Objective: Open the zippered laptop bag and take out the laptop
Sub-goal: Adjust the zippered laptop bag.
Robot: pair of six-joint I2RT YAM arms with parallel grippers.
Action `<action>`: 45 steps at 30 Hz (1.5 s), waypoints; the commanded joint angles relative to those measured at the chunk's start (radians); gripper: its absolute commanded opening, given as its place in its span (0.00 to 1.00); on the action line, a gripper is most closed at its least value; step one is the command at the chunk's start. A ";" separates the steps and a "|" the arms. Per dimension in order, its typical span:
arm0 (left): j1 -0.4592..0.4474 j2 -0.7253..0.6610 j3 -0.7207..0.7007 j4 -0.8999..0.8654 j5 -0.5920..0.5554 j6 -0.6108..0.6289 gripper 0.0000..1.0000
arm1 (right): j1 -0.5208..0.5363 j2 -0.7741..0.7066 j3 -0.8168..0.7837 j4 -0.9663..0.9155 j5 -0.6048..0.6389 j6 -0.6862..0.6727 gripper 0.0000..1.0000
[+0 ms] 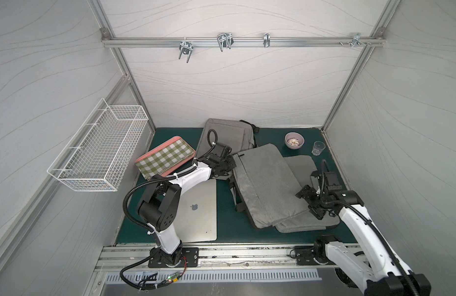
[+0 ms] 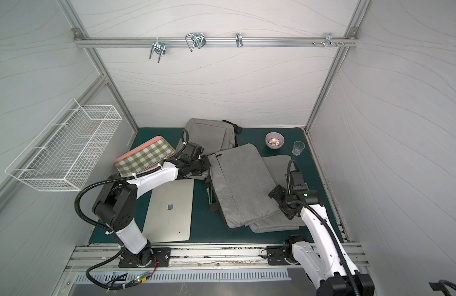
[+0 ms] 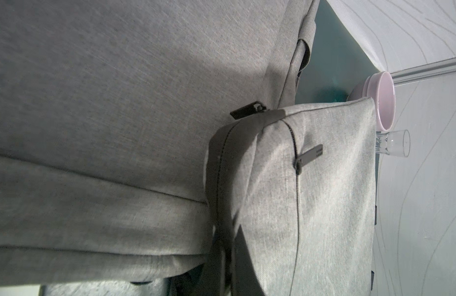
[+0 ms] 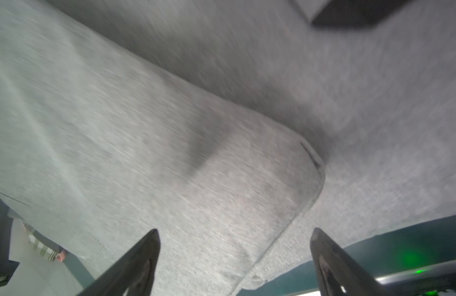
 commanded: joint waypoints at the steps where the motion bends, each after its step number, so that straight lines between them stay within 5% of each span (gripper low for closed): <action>1: 0.015 -0.021 0.030 0.086 -0.058 -0.004 0.00 | 0.032 0.002 -0.027 -0.035 -0.053 0.101 0.85; 16: 0.016 -0.027 -0.006 0.090 -0.005 0.007 0.00 | 0.308 0.046 -0.170 0.277 -0.001 0.449 0.64; 24: 0.015 -0.038 -0.021 0.085 0.023 0.015 0.00 | 0.314 0.036 -0.149 0.242 0.094 0.424 0.22; 29: 0.015 -0.062 -0.024 0.079 0.047 0.019 0.00 | 0.306 0.011 -0.079 0.182 0.185 0.337 0.00; 37: 0.014 -0.172 -0.087 0.104 0.044 -0.005 0.00 | 0.159 0.051 0.051 0.184 0.187 0.055 0.00; 45: -0.030 -0.315 -0.234 0.160 -0.028 -0.088 0.00 | 0.027 0.314 0.315 0.265 0.059 -0.296 0.00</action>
